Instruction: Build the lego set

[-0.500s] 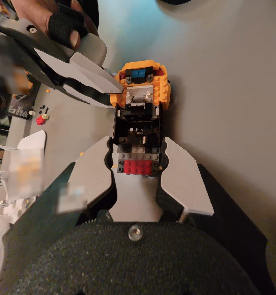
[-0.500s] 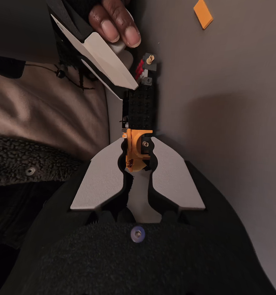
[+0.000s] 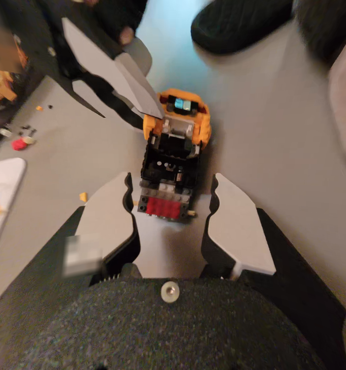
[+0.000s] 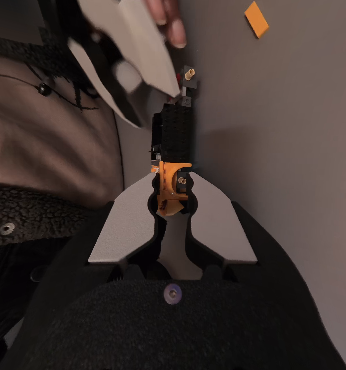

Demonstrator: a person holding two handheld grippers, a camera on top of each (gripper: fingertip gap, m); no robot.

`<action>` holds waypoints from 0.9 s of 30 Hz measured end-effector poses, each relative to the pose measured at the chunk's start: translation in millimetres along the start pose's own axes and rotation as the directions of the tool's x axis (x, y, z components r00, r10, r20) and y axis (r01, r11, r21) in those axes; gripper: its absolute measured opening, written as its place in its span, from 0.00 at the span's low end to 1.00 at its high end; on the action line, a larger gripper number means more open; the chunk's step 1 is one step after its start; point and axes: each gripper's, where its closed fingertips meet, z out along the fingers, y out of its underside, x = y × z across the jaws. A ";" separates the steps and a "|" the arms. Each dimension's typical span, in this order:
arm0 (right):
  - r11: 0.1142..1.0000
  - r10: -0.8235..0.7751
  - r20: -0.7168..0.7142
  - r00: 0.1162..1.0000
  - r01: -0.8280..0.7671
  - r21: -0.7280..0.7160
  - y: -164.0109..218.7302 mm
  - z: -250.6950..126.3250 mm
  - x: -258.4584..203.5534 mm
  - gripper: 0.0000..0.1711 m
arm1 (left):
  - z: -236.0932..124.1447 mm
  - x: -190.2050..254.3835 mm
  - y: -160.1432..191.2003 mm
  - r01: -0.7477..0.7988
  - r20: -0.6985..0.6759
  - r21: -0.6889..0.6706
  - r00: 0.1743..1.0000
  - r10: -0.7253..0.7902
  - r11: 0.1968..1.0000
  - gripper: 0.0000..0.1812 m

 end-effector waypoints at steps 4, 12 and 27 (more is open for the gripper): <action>0.994 -0.107 -0.091 0.990 0.104 -0.039 -0.9 -0.2 -4.4 0.15 | -9.9 -11.7 -7.4 0.376 -0.144 0.097 0.922 -0.360 0.922 0.39; 0.947 -0.319 -0.247 0.915 0.295 -0.128 -2.4 4.7 -20.2 0.15 | 5.2 4.7 -7.1 0.557 -0.271 0.000 0.799 -0.536 0.831 0.26; 0.896 -0.422 -0.488 0.764 0.434 -0.094 5.3 9.5 -37.1 0.15 | 2.2 22.9 -18.7 0.215 -0.097 0.060 0.973 -0.208 0.975 0.16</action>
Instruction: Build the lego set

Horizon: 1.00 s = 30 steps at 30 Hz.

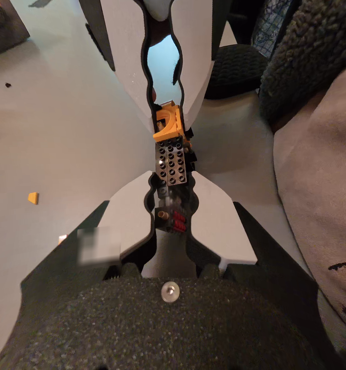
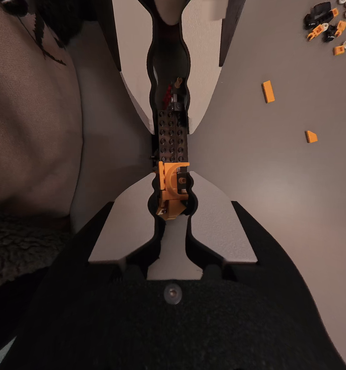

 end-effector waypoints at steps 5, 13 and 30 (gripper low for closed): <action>1.000 -0.009 -0.022 1.000 0.009 0.003 1.0 -1.0 -6.7 0.15 | 0.3 5.2 -1.4 -0.101 0.024 0.002 0.995 0.101 0.995 0.16; 1.000 -0.011 -0.050 0.999 0.011 0.010 1.6 -0.1 -10.5 0.15 | 0.4 9.4 0.3 -0.139 0.045 -0.006 0.989 0.139 0.990 0.16; 1.000 -0.007 -0.027 1.000 0.006 -0.024 2.8 0.5 -9.7 0.18 | -0.1 10.5 0.7 -0.164 0.048 -0.006 0.985 0.164 0.986 0.16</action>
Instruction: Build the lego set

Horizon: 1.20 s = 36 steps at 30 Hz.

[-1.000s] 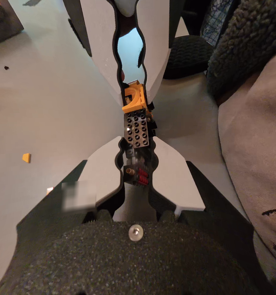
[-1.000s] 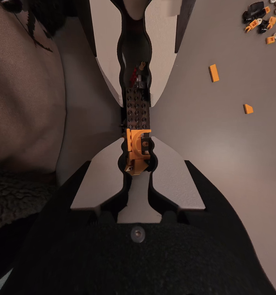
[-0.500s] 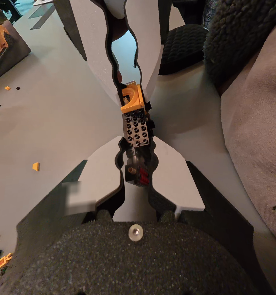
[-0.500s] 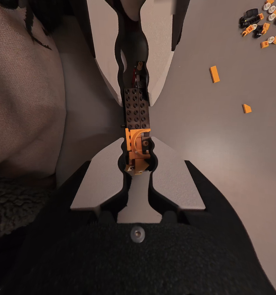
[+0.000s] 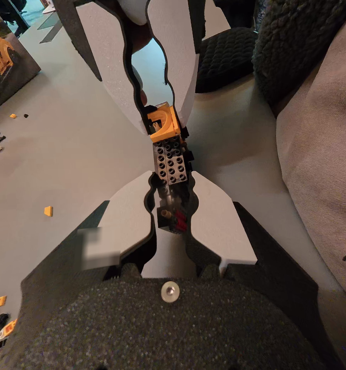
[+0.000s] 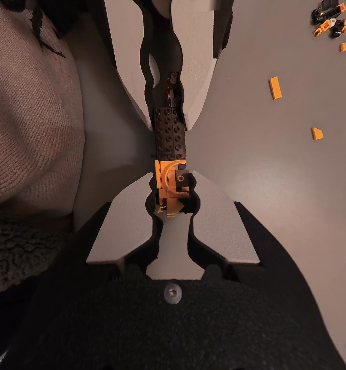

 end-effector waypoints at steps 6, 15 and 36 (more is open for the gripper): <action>0.999 0.010 0.030 1.000 -0.009 -0.053 5.8 4.9 -2.5 0.20 | 0.1 1.4 -0.1 -0.030 0.008 -0.008 1.000 0.030 1.000 0.16; 0.999 0.037 -0.020 0.999 -0.037 -0.004 3.7 3.8 1.8 0.19 | -0.7 -0.4 0.3 0.032 -0.008 0.004 0.999 -0.032 0.999 0.16; 0.933 0.120 0.015 0.993 -0.118 0.341 -5.5 -4.8 13.6 0.15 | -0.1 -3.7 3.9 0.342 -0.167 -0.020 0.925 -0.340 0.940 0.16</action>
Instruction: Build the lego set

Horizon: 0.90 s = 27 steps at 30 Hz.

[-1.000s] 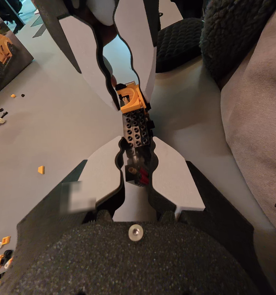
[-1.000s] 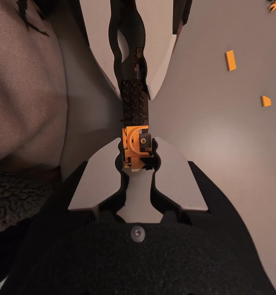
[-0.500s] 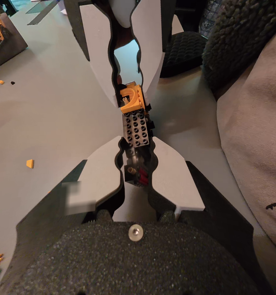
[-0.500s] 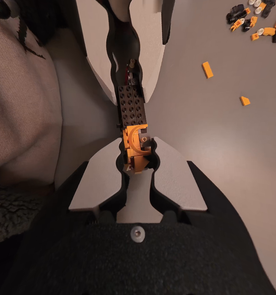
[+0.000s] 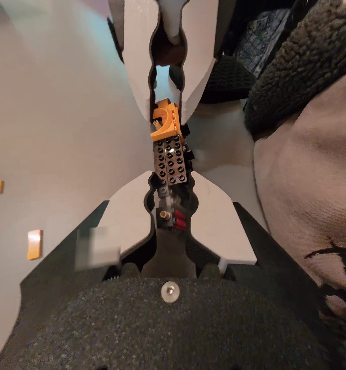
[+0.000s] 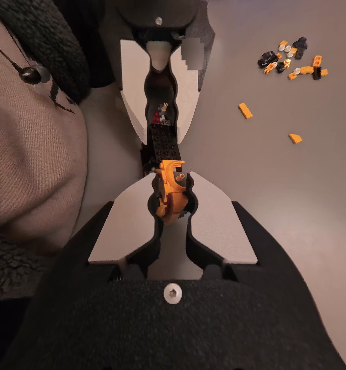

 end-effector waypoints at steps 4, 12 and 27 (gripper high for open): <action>0.995 -0.096 -0.038 0.995 0.096 -0.014 -1.7 0.9 6.5 0.10 | 0.4 -1.7 5.7 0.204 -0.100 -0.034 0.973 -0.206 0.978 0.16; 0.990 -0.134 -0.021 0.991 0.133 -0.044 -4.3 3.4 9.9 0.05 | 0.7 0.0 10.0 0.323 -0.167 -0.062 0.929 -0.329 0.944 0.16; 0.966 -0.193 -0.168 0.967 0.157 -0.204 6.6 3.5 -6.7 0.08 | -2.4 -12.8 11.7 0.618 -0.196 -0.069 0.761 -0.618 0.783 0.16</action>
